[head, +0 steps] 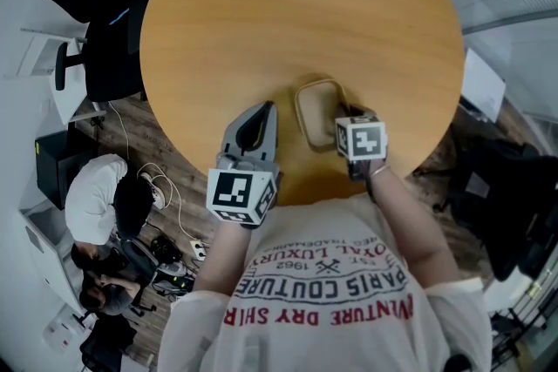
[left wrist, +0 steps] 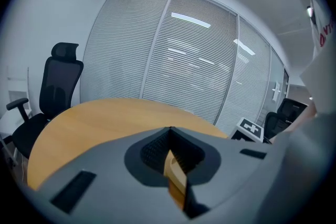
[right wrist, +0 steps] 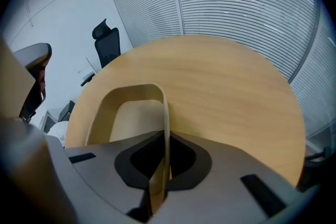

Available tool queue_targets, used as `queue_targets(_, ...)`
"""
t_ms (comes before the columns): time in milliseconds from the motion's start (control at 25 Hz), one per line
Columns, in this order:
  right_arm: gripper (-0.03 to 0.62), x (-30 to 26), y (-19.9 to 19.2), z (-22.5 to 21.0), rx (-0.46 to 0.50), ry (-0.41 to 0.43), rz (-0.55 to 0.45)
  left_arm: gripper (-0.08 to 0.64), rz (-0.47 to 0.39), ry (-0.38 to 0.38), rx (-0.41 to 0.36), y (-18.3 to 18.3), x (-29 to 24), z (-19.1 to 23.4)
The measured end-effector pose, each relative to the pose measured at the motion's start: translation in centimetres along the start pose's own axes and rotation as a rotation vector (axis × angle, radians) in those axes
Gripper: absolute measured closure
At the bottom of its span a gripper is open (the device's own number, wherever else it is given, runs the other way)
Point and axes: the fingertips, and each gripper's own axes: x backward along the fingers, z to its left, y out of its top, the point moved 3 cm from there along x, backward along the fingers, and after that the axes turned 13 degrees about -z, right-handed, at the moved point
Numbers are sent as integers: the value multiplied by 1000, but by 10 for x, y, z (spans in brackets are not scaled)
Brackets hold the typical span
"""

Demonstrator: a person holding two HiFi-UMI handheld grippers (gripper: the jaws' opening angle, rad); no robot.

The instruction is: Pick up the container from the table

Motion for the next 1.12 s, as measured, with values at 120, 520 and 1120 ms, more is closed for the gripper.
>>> queue_targets(120,589,8,7,0,-13,-3,-29,559,-17,11,-1,4,5,2)
queue_targets(520,589,75,72,11,-27,33,-316,558,-78,-18,-25,25,27,-8)
queue_targets(1120,589,224,147,51,71,27,-910,559,-239,-66,-159,100,59,-11)
